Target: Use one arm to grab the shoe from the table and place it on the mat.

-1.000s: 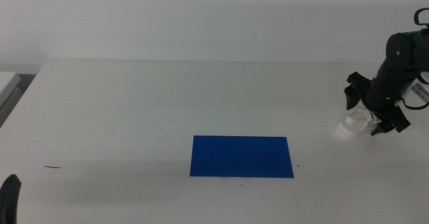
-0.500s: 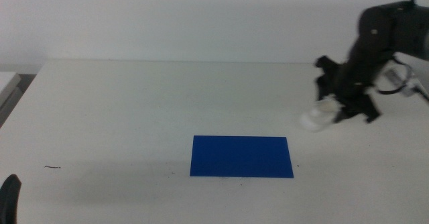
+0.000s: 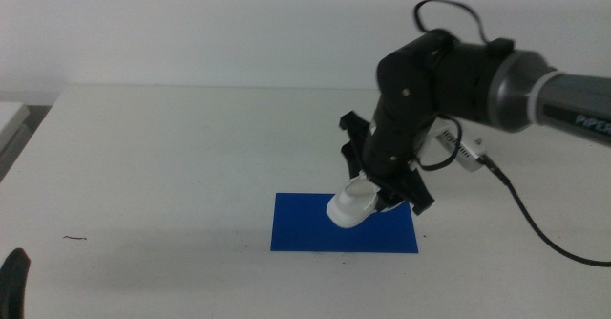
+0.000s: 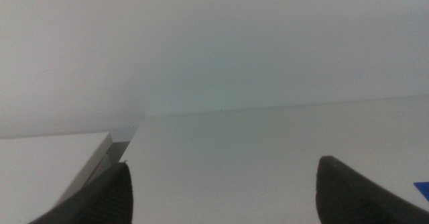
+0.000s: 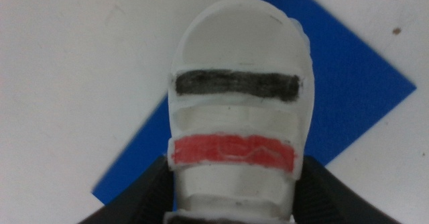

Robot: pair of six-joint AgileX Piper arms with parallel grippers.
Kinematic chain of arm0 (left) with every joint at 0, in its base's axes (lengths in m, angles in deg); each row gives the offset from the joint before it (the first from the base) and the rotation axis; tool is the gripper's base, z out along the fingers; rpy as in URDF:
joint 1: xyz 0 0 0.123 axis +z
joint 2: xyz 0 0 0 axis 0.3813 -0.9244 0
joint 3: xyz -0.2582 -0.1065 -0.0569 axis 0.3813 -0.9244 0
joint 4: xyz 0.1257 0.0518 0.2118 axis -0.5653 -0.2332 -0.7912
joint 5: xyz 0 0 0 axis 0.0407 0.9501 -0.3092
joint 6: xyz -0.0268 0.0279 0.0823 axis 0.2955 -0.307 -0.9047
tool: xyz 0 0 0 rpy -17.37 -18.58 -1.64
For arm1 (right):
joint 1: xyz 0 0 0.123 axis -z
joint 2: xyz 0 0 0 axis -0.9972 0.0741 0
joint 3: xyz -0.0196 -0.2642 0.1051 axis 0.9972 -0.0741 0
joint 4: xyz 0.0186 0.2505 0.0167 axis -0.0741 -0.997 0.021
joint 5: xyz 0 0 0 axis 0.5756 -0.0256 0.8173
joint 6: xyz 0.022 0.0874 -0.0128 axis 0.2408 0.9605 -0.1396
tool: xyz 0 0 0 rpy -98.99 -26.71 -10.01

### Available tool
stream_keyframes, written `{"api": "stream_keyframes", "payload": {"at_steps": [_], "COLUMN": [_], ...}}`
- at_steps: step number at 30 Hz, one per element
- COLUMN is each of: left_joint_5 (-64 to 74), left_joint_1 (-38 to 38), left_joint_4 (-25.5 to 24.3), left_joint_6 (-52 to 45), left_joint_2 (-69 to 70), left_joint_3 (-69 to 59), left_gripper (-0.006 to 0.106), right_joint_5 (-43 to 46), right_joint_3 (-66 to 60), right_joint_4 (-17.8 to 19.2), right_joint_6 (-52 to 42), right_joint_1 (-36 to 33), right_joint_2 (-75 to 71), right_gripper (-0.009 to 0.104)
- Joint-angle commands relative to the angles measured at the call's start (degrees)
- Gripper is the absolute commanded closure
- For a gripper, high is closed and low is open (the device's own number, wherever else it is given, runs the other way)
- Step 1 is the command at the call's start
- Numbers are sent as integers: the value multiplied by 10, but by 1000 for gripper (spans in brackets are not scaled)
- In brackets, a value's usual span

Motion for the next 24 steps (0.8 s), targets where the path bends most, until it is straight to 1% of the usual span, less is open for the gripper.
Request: {"api": "stream_keyframes", "payload": {"at_steps": [1,3,6,8,9,11,13,14,16,19,22,24], "left_joint_5": [-7,-7,-7,-7,-7,-7,-7,-7,-7,-7,-7,-7], "left_joint_1": [0,0,0,0,0,0,0,0,0,0,0,0], "left_joint_4": [2,2,2,2,2,2,2,2,2,2,2,2], "left_joint_6": [2,2,2,2,2,2,2,2,2,2,2,2], "left_joint_2": [-3,-3,-3,-3,-3,-3,-3,-3,-3,-3,-3,-3], "left_joint_3": [0,0,0,0,0,0,0,0,0,0,0,0], "left_gripper": [7,7,7,7,7,7,7,7,7,7,7,7], "right_joint_5": [-9,8,52,79,81,72,56,43,34,34,36,31], "right_joint_3": [4,4,4,5,7,10,10,10,10,9,9,9], "right_joint_4": [15,15,15,6,-2,-19,-24,-21,-25,-26,-31,-35], "right_joint_6": [-12,-84,-285,-517,-621,-862,-1053,-1123,-1206,-1293,-1418,-1475], "right_joint_1": [-8,-9,-9,-9,-9,-9,-9,-9,-9,-9,-9,-9], "right_joint_2": [1,3,3,3,3,7,8,9,13,15,15,15], "right_gripper": [79,79,79,79,79,79,79,79,79,79,82,86]}}
